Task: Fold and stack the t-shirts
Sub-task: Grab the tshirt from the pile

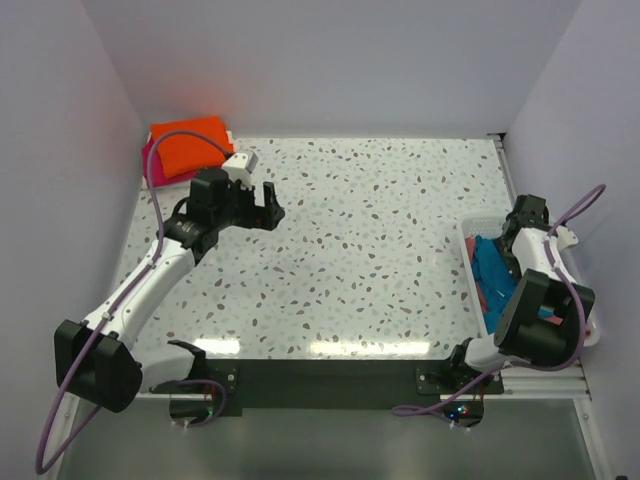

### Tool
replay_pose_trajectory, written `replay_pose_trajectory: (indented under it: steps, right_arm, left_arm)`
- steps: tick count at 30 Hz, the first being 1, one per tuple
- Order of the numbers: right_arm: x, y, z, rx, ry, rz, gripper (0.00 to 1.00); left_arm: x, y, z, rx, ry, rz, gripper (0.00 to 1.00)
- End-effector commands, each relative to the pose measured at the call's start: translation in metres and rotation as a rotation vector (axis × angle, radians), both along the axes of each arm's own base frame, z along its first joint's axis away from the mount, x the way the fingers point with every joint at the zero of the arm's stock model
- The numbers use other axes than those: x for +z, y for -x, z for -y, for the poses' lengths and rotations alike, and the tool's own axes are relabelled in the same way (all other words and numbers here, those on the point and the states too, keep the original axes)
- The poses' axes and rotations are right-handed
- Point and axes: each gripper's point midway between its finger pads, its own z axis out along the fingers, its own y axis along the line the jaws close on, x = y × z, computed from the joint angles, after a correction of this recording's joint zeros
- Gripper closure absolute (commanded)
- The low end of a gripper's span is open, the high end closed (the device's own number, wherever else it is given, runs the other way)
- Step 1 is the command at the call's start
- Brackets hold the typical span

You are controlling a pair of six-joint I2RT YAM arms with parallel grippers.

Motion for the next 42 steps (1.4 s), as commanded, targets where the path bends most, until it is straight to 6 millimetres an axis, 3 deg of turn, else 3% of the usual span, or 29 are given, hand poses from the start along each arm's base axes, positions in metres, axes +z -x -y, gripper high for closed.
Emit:
replay_pose_trajectory:
  steps: [1, 2, 4, 5, 9, 15, 22, 33, 36, 39, 40, 42]
  right_arm:
    - [0.007, -0.008, 0.005, -0.031, 0.029, 0.083, 0.20]
    - [0.009, -0.009, 0.004, -0.025, 0.029, 0.092, 0.33]
    - [0.012, -0.010, 0.004, -0.017, 0.028, 0.099, 0.49]
    - [0.016, -0.010, 0.002, -0.008, 0.022, 0.109, 0.67]
    - [0.029, -0.012, -0.002, 0.024, 0.015, 0.138, 1.00]
    - [0.062, -0.017, -0.010, 0.085, 0.004, 0.200, 1.00]
    - [0.124, -0.032, -0.031, 0.228, -0.009, 0.386, 1.00]
    - [0.197, -0.054, -0.079, 0.520, -0.001, 0.599, 1.00]
    - [0.238, -0.070, -0.101, 0.619, 0.043, 0.669, 1.00]
    - [0.267, -0.084, -0.140, 0.732, 0.081, 0.684, 1.00]
    - [0.286, -0.093, -0.161, 0.796, 0.078, 0.716, 1.00]
    - [0.302, -0.101, -0.191, 0.880, 0.078, 0.744, 1.00]
  left_arm:
    - [0.008, -0.005, 0.004, -0.011, 0.029, 0.032, 0.00]
    - [0.008, -0.005, 0.004, -0.011, 0.029, 0.032, 0.00]
    - [0.007, -0.005, 0.004, -0.012, 0.029, 0.029, 0.00]
    - [0.007, -0.005, 0.004, -0.012, 0.029, 0.029, 0.00]
    - [0.004, -0.005, 0.004, -0.010, 0.026, 0.022, 0.00]
    - [0.011, -0.005, 0.005, -0.014, 0.034, 0.035, 0.00]
    - [0.011, -0.004, 0.007, -0.021, 0.052, 0.038, 0.00]
    - [0.008, -0.008, 0.006, -0.003, 0.040, 0.029, 0.00]
    - [0.012, -0.008, 0.008, -0.011, 0.052, 0.033, 0.00]
    - [0.020, -0.009, 0.008, -0.010, 0.058, 0.049, 0.00]
    - [0.022, -0.009, 0.008, -0.010, 0.059, 0.053, 0.00]
    - [0.023, -0.009, 0.007, -0.005, 0.060, 0.057, 0.00]
